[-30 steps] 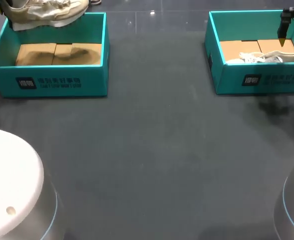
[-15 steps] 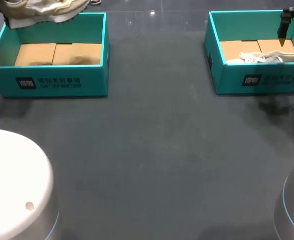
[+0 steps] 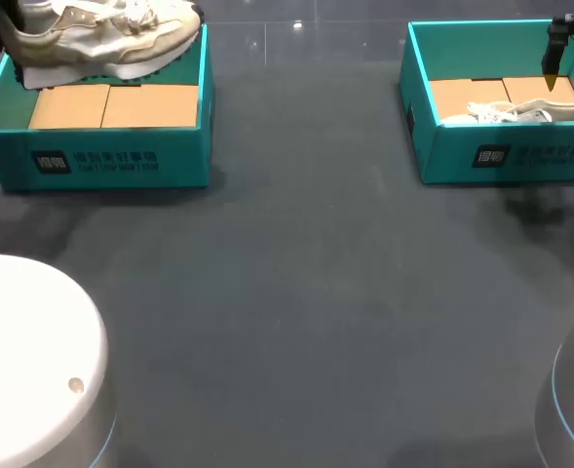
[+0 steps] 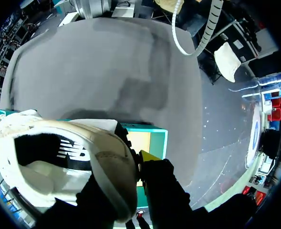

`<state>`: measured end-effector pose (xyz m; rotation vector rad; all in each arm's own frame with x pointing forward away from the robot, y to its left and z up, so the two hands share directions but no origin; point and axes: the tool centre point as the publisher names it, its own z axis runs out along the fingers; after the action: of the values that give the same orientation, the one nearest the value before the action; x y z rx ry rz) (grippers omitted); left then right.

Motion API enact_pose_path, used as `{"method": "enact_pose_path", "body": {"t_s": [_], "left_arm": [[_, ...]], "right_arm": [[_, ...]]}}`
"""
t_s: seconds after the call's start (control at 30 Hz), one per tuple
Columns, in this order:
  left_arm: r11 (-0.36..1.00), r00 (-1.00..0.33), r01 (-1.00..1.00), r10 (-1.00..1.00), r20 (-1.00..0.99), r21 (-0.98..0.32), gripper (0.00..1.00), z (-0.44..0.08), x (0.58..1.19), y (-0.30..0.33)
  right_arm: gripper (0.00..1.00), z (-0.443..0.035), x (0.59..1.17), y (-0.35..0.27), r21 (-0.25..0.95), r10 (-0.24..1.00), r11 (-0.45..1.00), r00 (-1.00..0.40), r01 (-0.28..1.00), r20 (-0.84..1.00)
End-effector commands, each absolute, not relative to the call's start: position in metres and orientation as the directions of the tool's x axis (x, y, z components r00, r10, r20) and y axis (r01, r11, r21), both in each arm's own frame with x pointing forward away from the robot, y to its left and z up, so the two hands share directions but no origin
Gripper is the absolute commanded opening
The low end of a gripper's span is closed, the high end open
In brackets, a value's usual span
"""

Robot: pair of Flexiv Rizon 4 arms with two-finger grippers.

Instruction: Take the shoe out of the shoebox, open the shoe tongue, remove and reinsert the insole, then place the shoe into the shoebox

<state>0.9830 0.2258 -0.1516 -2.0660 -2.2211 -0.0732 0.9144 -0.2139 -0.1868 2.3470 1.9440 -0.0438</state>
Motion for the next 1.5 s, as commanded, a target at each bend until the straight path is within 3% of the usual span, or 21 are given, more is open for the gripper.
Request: {"method": "enact_pose_path", "body": {"t_s": [0.03,0.73,1.13,1.5], "left_arm": [[0.043,-0.064,0.984,0.991,0.119,0.171,0.00,-0.152,0.929,0.214],[-0.014,-0.014,0.982,0.989,0.147,0.187,0.00,-0.156,0.877,0.191],[-0.065,0.051,0.995,0.983,0.178,0.073,0.00,-0.180,0.792,0.124],[-0.084,0.085,0.996,0.982,0.171,-0.012,0.00,-0.197,0.755,0.082]], "right_arm": [[1.00,-0.187,0.914,-0.214,0.055,0.979,-0.184,0.188,0.981,-0.081],[1.00,-0.187,0.914,-0.214,0.055,0.979,-0.184,0.188,0.981,-0.081],[1.00,-0.187,0.914,-0.214,0.055,0.979,-0.184,0.188,0.981,-0.081],[1.00,-0.187,0.914,-0.214,0.055,0.979,-0.184,0.188,0.981,-0.081]]}}
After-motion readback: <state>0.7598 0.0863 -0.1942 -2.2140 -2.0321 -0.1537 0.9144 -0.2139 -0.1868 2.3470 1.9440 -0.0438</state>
